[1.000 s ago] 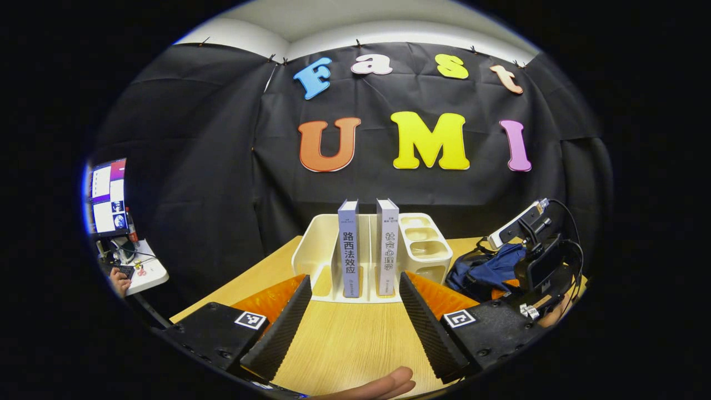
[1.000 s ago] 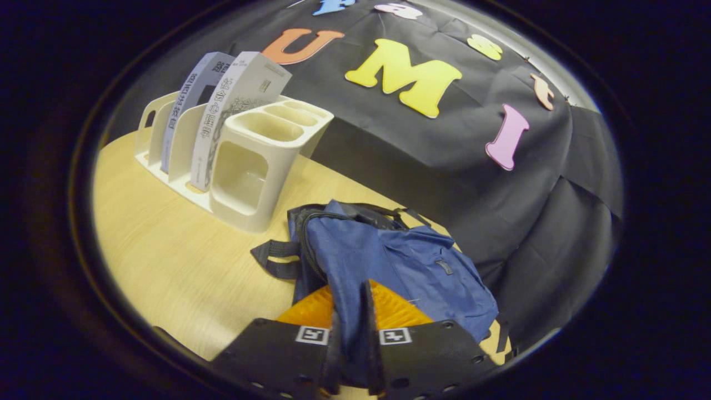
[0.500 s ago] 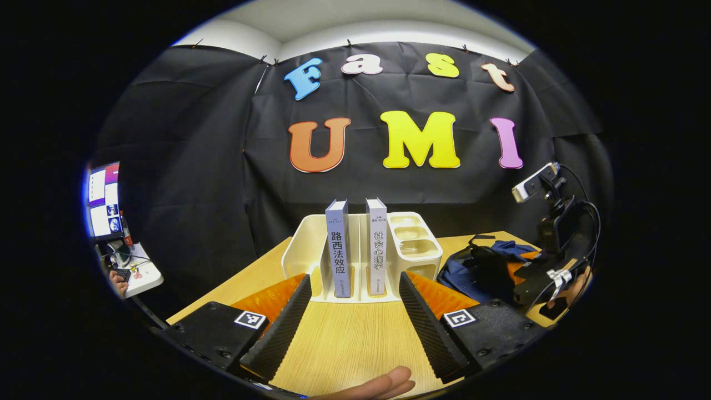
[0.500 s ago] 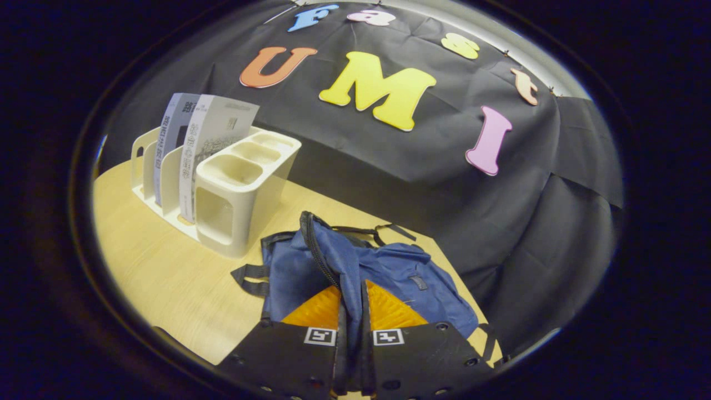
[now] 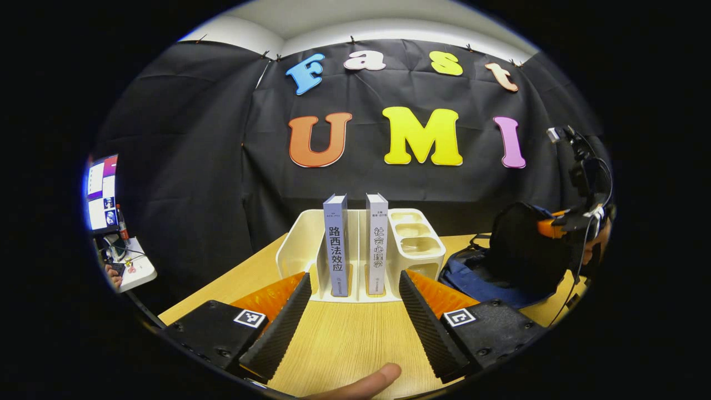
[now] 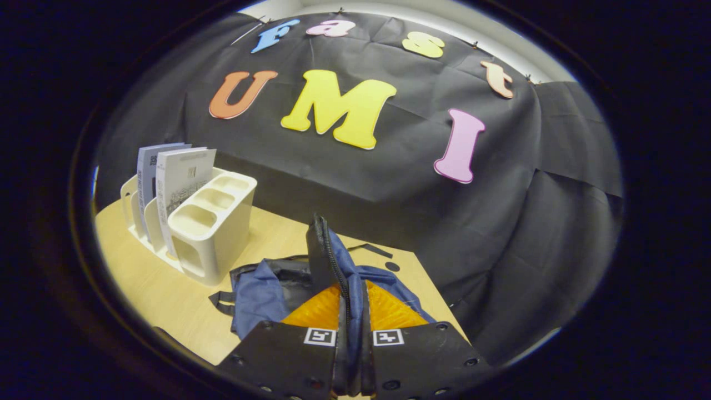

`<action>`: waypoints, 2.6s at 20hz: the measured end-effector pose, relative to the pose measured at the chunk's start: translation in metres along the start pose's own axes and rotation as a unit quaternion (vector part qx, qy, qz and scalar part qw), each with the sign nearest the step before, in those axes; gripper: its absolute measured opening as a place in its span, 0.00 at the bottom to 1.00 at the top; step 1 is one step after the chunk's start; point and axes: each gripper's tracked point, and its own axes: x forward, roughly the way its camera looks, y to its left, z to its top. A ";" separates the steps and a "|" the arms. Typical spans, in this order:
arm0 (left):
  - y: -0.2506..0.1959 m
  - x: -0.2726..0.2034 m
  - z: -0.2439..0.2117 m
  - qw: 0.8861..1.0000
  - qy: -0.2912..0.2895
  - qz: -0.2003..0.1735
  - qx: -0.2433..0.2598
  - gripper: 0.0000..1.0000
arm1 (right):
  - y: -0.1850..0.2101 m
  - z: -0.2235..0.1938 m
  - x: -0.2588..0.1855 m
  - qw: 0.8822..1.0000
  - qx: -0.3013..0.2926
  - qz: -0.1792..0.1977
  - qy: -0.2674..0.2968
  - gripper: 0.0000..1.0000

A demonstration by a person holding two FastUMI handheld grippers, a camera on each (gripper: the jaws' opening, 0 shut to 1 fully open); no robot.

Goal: Open the schoolbag, grab two books from the bookshelf and put them into the schoolbag.

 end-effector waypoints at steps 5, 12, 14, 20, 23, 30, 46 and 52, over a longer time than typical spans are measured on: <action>-0.002 0.011 -0.005 1.000 0.013 -0.002 -0.016 1.00 | -0.040 0.018 -0.003 1.000 0.009 0.011 -0.018 0.10; -0.001 0.038 0.023 1.000 0.025 0.008 0.002 1.00 | -0.075 0.037 -0.011 0.998 0.005 0.022 -0.051 0.10; -0.010 0.053 0.040 1.000 0.023 -0.005 0.004 1.00 | -0.084 0.039 -0.012 0.998 0.021 0.027 -0.052 0.10; -0.030 0.110 0.085 0.999 0.025 -0.024 0.005 1.00 | -0.104 0.044 -0.005 0.997 0.039 0.027 -0.057 0.10; -0.031 0.138 0.092 0.999 0.033 -0.015 0.029 0.99 | -0.093 0.033 0.003 0.997 0.039 0.045 -0.044 0.03; -0.050 0.147 0.095 0.999 0.030 -0.039 0.020 1.00 | -0.088 0.004 0.026 0.997 0.050 0.064 -0.015 0.01; -0.039 0.106 0.088 0.999 0.006 -0.036 0.016 0.99 | -0.022 -0.043 0.010 0.997 -0.016 0.070 -0.014 0.86; -0.033 0.088 0.086 0.999 -0.018 -0.033 0.039 0.99 | 0.045 -0.082 -0.005 0.994 -0.053 0.093 0.007 0.92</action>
